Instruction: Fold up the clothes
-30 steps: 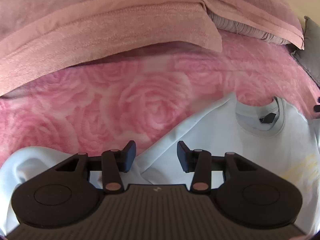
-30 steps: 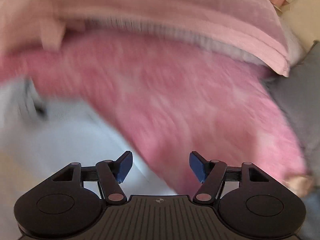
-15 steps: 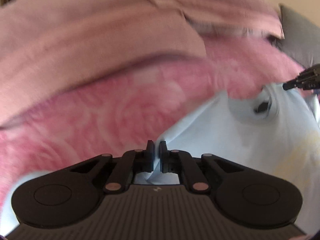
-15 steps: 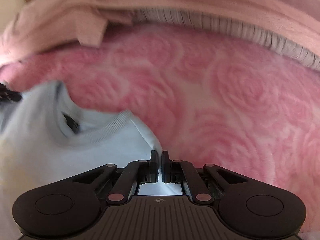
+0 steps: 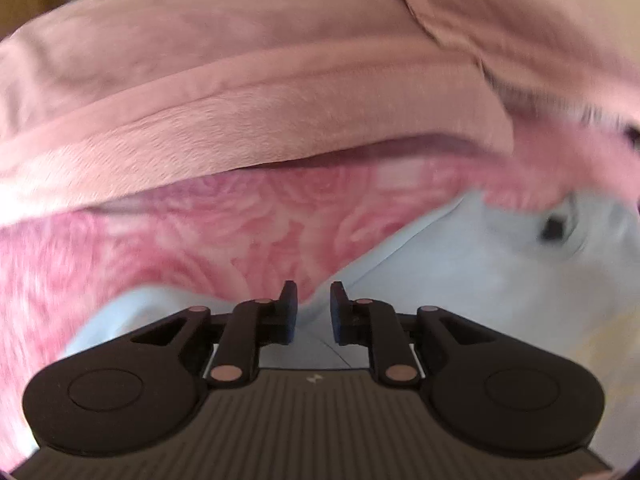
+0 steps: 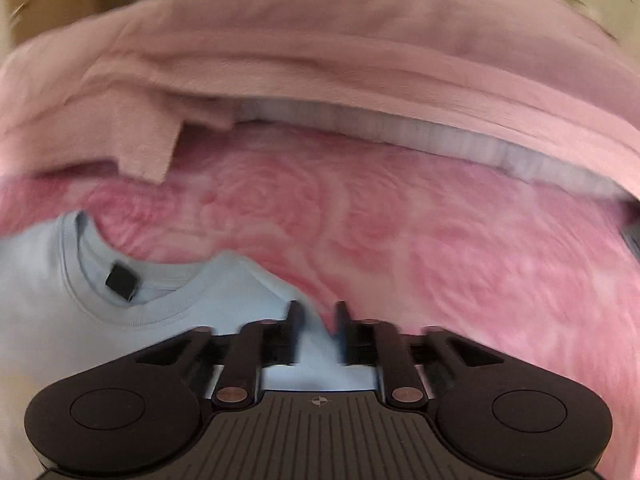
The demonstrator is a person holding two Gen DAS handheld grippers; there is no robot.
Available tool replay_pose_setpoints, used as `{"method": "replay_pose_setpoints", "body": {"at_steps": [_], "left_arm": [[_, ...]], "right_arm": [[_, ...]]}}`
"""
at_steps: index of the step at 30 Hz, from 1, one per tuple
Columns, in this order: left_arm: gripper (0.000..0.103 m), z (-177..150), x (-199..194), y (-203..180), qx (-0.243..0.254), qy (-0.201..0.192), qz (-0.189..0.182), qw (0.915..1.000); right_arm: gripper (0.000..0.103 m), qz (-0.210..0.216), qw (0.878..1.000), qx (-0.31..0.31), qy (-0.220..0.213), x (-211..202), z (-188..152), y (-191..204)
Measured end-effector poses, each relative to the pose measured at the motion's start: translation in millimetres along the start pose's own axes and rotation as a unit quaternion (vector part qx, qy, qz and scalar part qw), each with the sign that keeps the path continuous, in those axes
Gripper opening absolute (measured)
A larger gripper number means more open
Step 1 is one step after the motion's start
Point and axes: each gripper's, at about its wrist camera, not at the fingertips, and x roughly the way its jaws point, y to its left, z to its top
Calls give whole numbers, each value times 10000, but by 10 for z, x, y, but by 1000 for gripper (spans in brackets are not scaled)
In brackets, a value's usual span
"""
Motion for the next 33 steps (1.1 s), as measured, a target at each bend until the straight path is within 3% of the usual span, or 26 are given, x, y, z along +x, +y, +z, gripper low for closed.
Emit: {"method": "replay_pose_setpoints", "body": {"at_steps": [1,4,7,10,12,15,17,21,23,28,29,30,31,33], "left_arm": [[15,-22,-85,14,-179,-22,-38,9998],[16,-139,-356,10,-535,26,-176,9984],[16,-300,-534,18,-910,224,-252,9953],[16,-448,-617,4,-1291,404,-305,9903],[16,-508,-658,-42,-1444,467,-309,9879],[16,-527,-777,-156,-1482,414,-350,9875],[16,-518,-877,-215,-1482,344,-371,9877],[16,-517,-1063,-301,-1599,273,-404,9859],[17,-541,-1128,-332,-1663,260,-398,9849],[16,-634,-1140,-405,-1775,383,-266,9830],[16,-642,-1154,-414,-1814,394,-269,9823],[16,-643,-1180,-423,-1834,374,-290,9819],[16,-639,-1213,-429,-1820,337,-309,9822],[16,-645,-1283,-414,-1825,278,-295,9824]], "right_arm": [[66,-219,9995,210,-86,-140,-53,-86],[66,-982,9940,465,-130,-575,-301,-386],[66,-1909,9807,28,433,-768,-621,-631],[66,-2231,9711,-256,812,-731,-863,-798],[66,-2481,9641,-426,843,-652,-949,-858],[66,-3304,9348,-861,984,-574,-1072,-912],[65,-3666,9225,-637,1022,-723,-1142,-1002],[66,-3730,9131,570,1543,-1178,-1363,-1359],[66,-3573,9216,701,1348,-1350,-1378,-1442],[66,-3440,9293,-920,984,-1090,-1184,-1229],[59,-3291,9288,-1378,1002,-1015,-1194,-1153],[43,-3148,9283,-1726,971,-997,-1216,-1088],[4,-2998,9337,-1780,817,-1048,-1226,-1071],[4,-2792,9577,-626,312,-1371,-1197,-1251]]}}
